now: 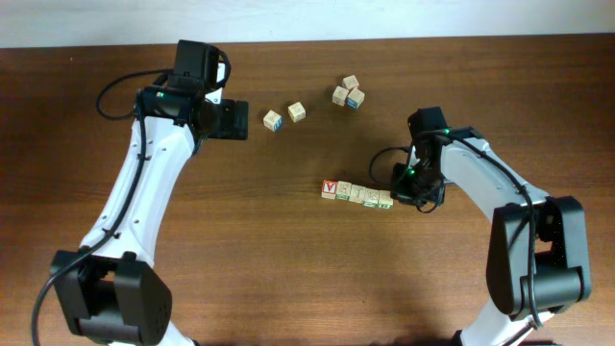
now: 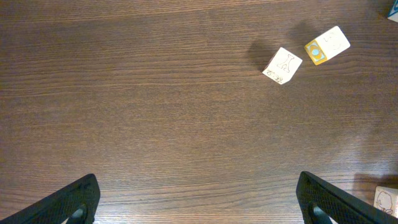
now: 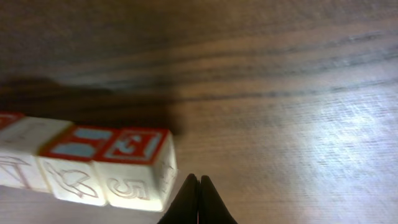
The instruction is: Rotate 5 blocks
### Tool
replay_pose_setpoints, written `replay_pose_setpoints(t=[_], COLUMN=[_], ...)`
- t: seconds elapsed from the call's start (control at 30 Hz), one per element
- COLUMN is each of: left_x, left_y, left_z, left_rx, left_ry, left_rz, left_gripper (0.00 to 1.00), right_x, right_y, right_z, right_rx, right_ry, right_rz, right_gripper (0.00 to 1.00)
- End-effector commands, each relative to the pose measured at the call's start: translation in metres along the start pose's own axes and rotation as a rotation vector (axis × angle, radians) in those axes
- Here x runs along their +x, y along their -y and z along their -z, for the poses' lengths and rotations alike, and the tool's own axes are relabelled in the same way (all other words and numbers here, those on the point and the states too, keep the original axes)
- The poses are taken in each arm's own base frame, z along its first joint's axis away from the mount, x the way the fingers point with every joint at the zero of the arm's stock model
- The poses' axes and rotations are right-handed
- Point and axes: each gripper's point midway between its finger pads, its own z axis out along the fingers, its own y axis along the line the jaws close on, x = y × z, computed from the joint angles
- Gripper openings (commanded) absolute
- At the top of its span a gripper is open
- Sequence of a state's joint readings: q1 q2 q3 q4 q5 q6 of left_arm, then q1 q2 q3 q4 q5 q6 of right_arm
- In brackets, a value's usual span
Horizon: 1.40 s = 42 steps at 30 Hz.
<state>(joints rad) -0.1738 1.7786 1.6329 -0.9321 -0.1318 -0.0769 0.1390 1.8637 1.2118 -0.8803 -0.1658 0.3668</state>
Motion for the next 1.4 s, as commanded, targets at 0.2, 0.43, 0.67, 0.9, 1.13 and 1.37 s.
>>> replay_pose_setpoints(t=[0.2, 0.43, 0.67, 0.9, 1.13, 1.37], left_x=[-0.005, -0.005, -0.005, -0.005, -0.005, -0.005], left_y=[-0.004, -0.004, -0.004, -0.004, -0.004, -0.004], left_z=[0.002, 0.002, 0.002, 0.002, 0.002, 0.002], left_rx=[-0.009, -0.009, -0.009, -0.009, -0.009, -0.009], left_ry=[0.011, 0.011, 0.011, 0.011, 0.011, 0.011], left_rz=[0.023, 0.023, 0.023, 0.024, 0.023, 0.023], left_gripper=[0.99, 0.99, 0.99, 0.99, 0.99, 0.99], right_x=[-0.002, -0.009, -0.007, -0.013, -0.033, -0.045], right_y=[-0.03, -0.048, -0.071, -0.076, -0.094, -0.087], right_z=[-0.002, -0.002, -0.009, -0.012, 0.019, 0.068], right_rx=[-0.075, -0.119, -0.165, -0.172, -0.222, -0.21], right_ry=[0.017, 0.055, 0.06, 0.067, 0.109, 0.125], right_rz=[0.029, 0.035, 0.069, 0.074, 0.102, 0.115], right_gripper=[0.04, 0.04, 0.04, 0.04, 0.04, 0.04])
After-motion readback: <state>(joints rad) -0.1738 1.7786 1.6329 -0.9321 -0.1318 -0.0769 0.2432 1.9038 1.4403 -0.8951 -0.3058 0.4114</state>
